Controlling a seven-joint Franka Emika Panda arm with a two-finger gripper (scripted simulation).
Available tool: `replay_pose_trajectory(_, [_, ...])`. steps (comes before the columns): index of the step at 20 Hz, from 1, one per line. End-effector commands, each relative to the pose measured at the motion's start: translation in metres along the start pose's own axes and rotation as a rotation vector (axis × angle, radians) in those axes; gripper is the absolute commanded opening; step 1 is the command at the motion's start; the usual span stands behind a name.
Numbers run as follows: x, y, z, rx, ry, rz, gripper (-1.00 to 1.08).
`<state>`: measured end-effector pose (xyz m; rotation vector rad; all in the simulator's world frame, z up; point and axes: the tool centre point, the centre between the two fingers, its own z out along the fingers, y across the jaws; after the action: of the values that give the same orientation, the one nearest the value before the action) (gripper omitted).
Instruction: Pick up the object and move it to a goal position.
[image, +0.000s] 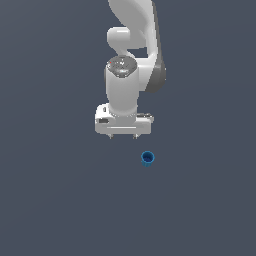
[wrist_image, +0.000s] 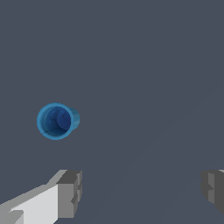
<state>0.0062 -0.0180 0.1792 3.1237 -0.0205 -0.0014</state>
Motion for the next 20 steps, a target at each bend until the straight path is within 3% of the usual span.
replay_pose_trajectory(1, [0.000, 0.000, 0.000, 0.000, 0.000, 0.000, 1.00])
replay_pose_trajectory(10, [0.003, -0.018, 0.004, -0.018, -0.001, -0.076, 1.00])
replay_pose_trajectory(20, [0.009, -0.032, 0.016, -0.013, 0.000, -0.071, 1.00])
